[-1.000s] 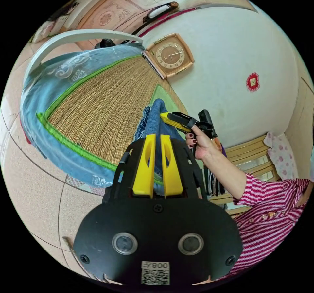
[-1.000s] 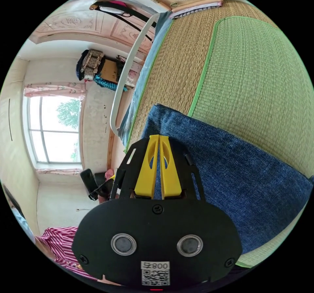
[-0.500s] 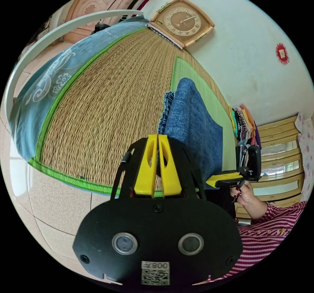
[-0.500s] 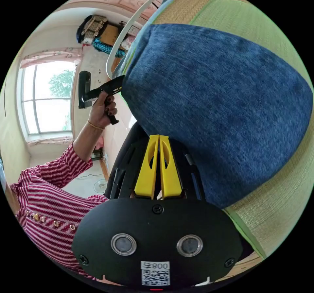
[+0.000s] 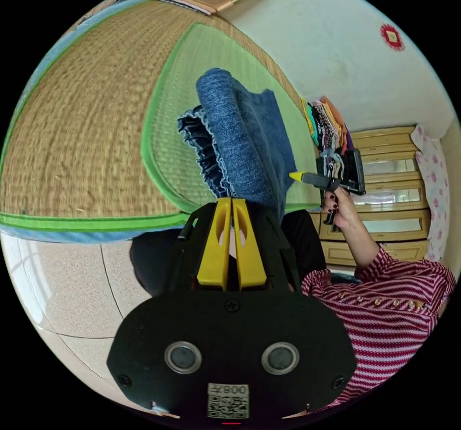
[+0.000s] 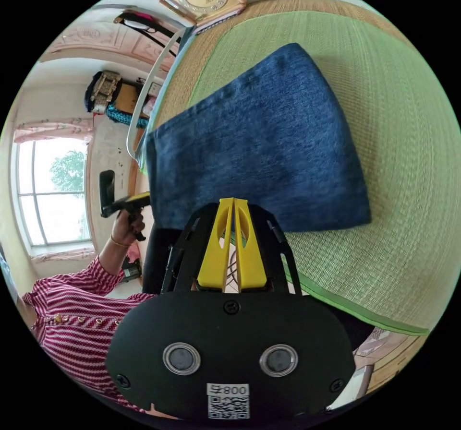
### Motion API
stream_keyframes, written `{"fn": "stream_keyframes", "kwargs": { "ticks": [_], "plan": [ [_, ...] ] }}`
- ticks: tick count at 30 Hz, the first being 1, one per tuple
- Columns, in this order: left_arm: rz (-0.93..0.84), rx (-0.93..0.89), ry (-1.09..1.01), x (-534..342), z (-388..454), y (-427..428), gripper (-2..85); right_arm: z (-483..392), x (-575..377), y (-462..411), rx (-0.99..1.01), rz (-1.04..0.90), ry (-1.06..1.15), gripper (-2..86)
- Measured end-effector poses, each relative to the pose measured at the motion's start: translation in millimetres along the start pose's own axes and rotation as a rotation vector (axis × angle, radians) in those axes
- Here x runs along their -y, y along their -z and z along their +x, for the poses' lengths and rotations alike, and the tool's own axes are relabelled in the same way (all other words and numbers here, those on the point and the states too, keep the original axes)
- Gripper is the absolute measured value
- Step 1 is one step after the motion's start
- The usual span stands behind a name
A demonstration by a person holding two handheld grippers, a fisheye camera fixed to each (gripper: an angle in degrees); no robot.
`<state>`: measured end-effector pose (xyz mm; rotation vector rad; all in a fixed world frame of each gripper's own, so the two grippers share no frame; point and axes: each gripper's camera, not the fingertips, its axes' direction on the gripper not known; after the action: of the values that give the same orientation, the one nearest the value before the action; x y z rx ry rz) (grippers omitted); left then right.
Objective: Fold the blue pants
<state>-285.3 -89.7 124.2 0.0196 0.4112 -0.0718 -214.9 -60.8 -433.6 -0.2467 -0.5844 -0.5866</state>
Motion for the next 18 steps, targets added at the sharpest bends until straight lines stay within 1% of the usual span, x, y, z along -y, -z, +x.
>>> {"fn": "stream_keyframes", "kwargs": {
  "ticks": [3, 6, 8, 10, 13, 16, 18],
  "plan": [
    [-0.098, -0.051, -0.055, 3.7, 28.2, -33.4, 0.3, -11.0, -14.7, 3.7, 0.025, 0.009, 0.037, 0.0],
    [-0.157, -0.079, -0.113, 8.7, 54.2, -60.7, 0.5, -25.5, -28.1, -1.0, 0.049, 0.009, 0.075, 0.0],
    [-0.171, -0.095, -0.127, 9.4, 64.5, -67.8, 0.5, -34.8, -38.7, -6.5, 0.057, 0.002, 0.097, 0.0],
    [-0.169, -0.072, -0.150, 7.4, 71.7, -65.9, 0.5, -41.7, -48.0, -9.1, 0.073, 0.010, 0.116, 0.1],
    [-0.106, -0.082, -0.157, -0.2, 75.1, -45.2, 0.3, -54.5, -62.0, -24.4, 0.068, -0.029, 0.162, 0.1],
    [0.042, -0.090, -0.138, -5.5, 75.5, -14.8, 0.2, -60.0, -73.1, -40.9, 0.038, -0.038, 0.172, 0.1],
    [0.148, -0.047, -0.125, -3.0, 76.1, 1.3, 0.1, -59.9, -76.5, -47.3, 0.041, -0.030, 0.163, 0.1]
  ]
}}
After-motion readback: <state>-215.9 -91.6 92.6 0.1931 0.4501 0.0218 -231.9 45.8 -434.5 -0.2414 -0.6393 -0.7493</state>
